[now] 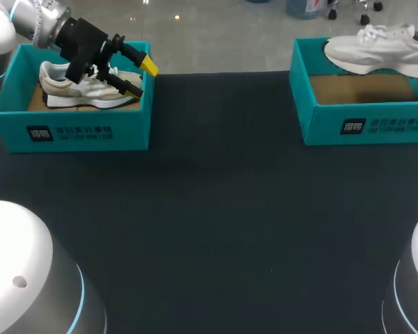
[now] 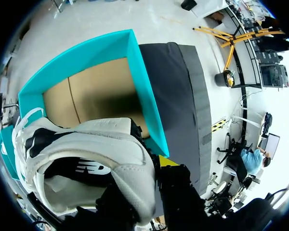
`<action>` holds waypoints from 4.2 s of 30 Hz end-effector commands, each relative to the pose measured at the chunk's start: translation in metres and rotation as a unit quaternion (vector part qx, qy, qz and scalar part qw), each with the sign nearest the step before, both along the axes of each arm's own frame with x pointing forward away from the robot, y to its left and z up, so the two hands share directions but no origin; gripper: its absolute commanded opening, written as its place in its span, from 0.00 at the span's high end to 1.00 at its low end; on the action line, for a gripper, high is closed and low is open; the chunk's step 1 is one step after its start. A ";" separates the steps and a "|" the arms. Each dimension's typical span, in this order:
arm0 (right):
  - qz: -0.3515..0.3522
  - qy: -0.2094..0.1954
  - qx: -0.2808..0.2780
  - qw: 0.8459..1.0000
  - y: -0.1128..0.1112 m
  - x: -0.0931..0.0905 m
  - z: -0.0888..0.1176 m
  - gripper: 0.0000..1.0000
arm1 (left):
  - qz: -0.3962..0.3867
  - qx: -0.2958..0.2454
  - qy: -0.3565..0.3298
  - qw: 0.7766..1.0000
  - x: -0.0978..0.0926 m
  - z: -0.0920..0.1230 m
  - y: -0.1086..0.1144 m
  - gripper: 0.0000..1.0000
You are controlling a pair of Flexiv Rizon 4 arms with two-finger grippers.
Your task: Take the shoe out of the shoebox, open the shoe tongue, remove and reinsert the insole, then place the shoe into the shoebox
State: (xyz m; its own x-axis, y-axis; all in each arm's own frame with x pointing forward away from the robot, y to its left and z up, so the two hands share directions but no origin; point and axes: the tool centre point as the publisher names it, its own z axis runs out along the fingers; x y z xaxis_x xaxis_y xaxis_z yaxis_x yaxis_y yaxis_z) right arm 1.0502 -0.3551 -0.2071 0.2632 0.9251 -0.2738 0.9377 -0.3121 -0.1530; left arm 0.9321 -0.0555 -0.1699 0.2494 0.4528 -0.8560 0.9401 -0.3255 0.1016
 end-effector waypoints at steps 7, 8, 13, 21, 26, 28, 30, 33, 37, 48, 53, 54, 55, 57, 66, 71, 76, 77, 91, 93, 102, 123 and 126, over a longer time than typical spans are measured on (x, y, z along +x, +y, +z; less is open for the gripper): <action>0.007 -0.028 -0.006 1.000 0.001 -0.008 0.001 1.00 | 0.000 0.002 0.000 1.000 0.000 0.001 0.001 0.00; 0.010 -0.046 -0.014 0.999 0.002 -0.008 0.000 1.00 | 0.000 0.002 0.000 1.000 0.000 0.001 0.001 0.00; 0.061 -0.067 -0.054 0.994 0.002 -0.008 -0.003 1.00 | 0.000 0.002 0.000 1.000 0.000 0.001 0.001 0.00; 0.084 -0.070 -0.068 0.992 0.006 -0.008 -0.018 1.00 | 0.000 0.002 0.000 1.000 0.000 0.001 0.001 0.00; 0.081 -0.072 -0.073 0.991 0.004 -0.006 -0.029 1.00 | 0.000 0.002 0.000 1.000 0.000 0.001 0.001 0.00; 0.079 -0.069 -0.073 0.992 0.002 -0.006 -0.034 1.00 | 0.000 0.002 0.000 1.000 0.000 0.001 0.001 0.00; 0.079 -0.067 -0.074 0.992 -0.001 -0.005 -0.038 1.00 | 0.000 0.002 0.000 1.000 0.000 0.001 0.001 0.00; 0.078 -0.066 -0.074 0.992 -0.001 -0.004 -0.045 1.00 | 0.000 0.002 0.000 1.000 0.000 0.001 0.001 0.00; 0.083 -0.066 -0.077 0.991 -0.001 -0.003 -0.056 1.00 | 0.000 0.002 0.000 1.000 0.000 0.001 0.001 0.00; 0.078 -0.060 -0.072 0.993 -0.008 -0.005 -0.087 1.00 | 0.000 0.002 0.000 1.000 0.000 0.001 0.001 0.00; 0.081 -0.059 -0.079 0.992 -0.007 -0.005 -0.101 1.00 | 0.000 0.002 0.000 1.000 0.000 0.001 0.001 0.00; 0.081 -0.059 -0.079 0.992 -0.007 -0.005 -0.103 1.00 | 0.000 0.002 0.000 1.000 0.000 0.001 0.001 0.00; 0.081 -0.058 -0.080 0.992 -0.008 -0.005 -0.105 1.00 | 0.000 0.002 0.000 1.000 0.000 0.001 0.001 0.00; 0.078 -0.054 -0.083 0.992 -0.010 -0.006 -0.111 1.00 | 0.000 0.002 0.000 1.000 0.000 0.001 0.001 0.00; 0.067 -0.047 -0.081 0.993 -0.010 -0.008 -0.129 1.00 | 0.000 0.002 0.000 1.000 0.000 0.001 0.001 0.00; 0.064 -0.043 -0.079 0.994 -0.009 -0.010 -0.137 1.00 | 0.000 0.002 0.000 1.000 0.000 0.001 0.001 0.00; 0.062 -0.038 -0.076 0.994 -0.008 -0.012 -0.142 1.00 | 0.000 0.002 0.000 1.000 0.000 0.001 0.001 0.00; 0.062 -0.038 -0.077 0.994 -0.007 -0.012 -0.143 1.00 | 0.000 0.002 0.000 1.000 0.000 0.001 0.001 0.00; 0.065 -0.040 -0.076 0.994 -0.004 -0.019 -0.131 0.58 | 0.000 0.002 0.000 1.000 0.000 0.001 0.001 0.00; 0.069 -0.046 -0.071 0.994 -0.001 -0.022 -0.123 0.56 | 0.000 0.002 0.000 1.000 0.000 0.001 0.001 0.00; 0.083 -0.083 -0.060 0.991 0.015 -0.035 -0.076 0.44 | 0.000 0.002 0.000 1.000 0.000 0.001 0.001 0.00; 0.158 -0.160 0.016 0.974 0.079 -0.072 0.007 0.08 | 0.000 0.002 0.000 1.000 0.000 0.001 0.001 0.00; 0.172 -0.162 0.038 0.971 0.085 -0.075 0.011 0.00 | 0.000 0.002 0.000 1.000 0.000 0.001 0.001 0.00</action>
